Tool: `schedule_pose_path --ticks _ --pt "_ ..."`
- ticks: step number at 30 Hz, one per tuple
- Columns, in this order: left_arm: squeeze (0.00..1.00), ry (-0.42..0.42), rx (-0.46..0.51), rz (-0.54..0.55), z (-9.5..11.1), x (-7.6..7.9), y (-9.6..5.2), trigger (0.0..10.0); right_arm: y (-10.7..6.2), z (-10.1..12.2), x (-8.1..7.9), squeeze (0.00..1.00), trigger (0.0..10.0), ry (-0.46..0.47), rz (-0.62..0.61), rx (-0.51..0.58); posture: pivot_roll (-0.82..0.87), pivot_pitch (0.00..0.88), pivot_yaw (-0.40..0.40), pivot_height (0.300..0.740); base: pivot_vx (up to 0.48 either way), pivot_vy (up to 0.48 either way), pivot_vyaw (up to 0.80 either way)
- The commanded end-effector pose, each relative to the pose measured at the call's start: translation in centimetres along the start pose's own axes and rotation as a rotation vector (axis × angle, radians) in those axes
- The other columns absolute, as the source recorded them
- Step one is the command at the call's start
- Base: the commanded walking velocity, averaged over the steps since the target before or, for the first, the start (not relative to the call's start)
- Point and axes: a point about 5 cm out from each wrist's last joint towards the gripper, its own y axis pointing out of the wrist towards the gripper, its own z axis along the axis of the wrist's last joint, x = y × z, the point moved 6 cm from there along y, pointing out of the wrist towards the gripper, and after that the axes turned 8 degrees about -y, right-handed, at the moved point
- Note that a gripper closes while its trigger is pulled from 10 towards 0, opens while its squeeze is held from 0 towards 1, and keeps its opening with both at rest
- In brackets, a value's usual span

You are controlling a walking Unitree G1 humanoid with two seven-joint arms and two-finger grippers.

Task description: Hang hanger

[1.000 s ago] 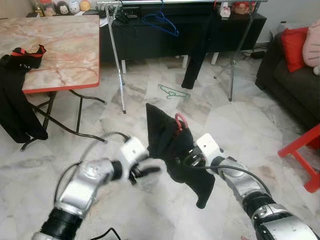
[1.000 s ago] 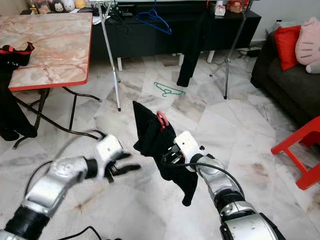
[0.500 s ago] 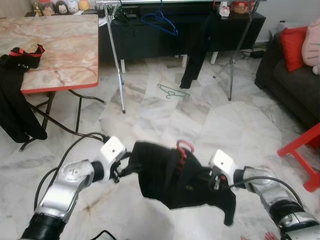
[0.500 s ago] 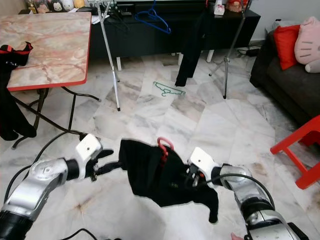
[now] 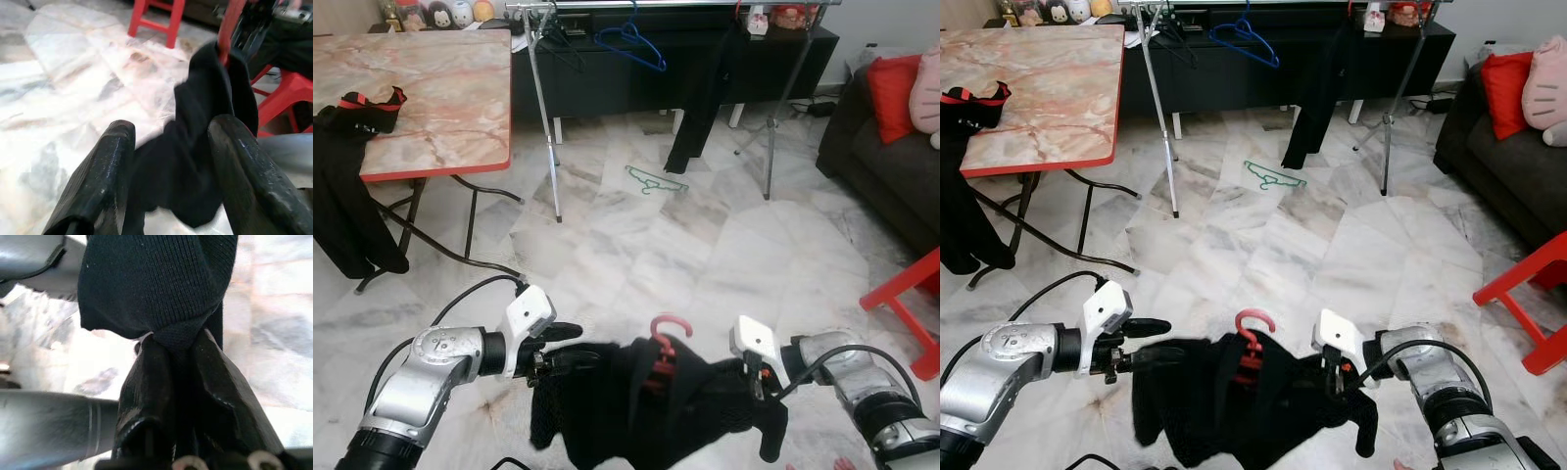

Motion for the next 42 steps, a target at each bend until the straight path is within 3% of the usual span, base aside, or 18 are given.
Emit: schedule_pose_path --ticks 1,6,13,24,32,36,42 --pt "0.00 0.024 0.028 -0.052 1.2 0.8 0.5 10.0 0.0 0.5 -0.3 0.00 0.0 -0.031 0.039 0.005 -0.01 0.040 -0.078 0.740 0.000 0.000 0.00" --pt "0.00 0.034 0.008 -0.092 1.1 1.4 0.7 10.0 0.6 0.8 -0.6 0.00 0.0 -0.040 0.071 0.009 -0.01 0.035 -0.082 0.740 0.000 0.000 0.00" --pt "0.00 0.076 -0.135 -0.137 -1.6 1.9 1.4 10.0 1.2 1.4 -1.3 0.00 0.0 -0.080 0.145 0.012 -0.01 0.018 -0.082 0.740 0.000 0.000 0.00" --pt "0.00 0.064 -0.140 -0.144 -2.3 2.2 2.0 10.0 1.8 2.4 -1.3 0.00 0.0 -0.113 0.166 0.027 -0.01 0.005 -0.077 0.740 0.000 0.000 0.00" --pt "0.00 0.034 -0.162 -0.176 -2.8 2.8 1.7 10.0 2.1 3.4 0.1 0.00 0.0 -0.141 0.094 0.029 0.00 0.003 -0.077 0.740 0.000 0.000 0.00" --pt "0.00 0.019 -0.160 -0.186 -3.0 3.0 1.8 10.0 2.1 5.0 0.5 0.00 0.0 -0.166 0.099 0.077 -0.01 0.000 -0.075 0.740 0.000 0.000 0.00" --pt "0.00 0.025 -0.157 -0.126 -3.2 2.1 2.3 10.0 2.1 5.8 0.6 0.00 0.0 -0.186 0.110 0.090 -0.01 0.000 -0.079 0.740 0.000 0.000 0.00"
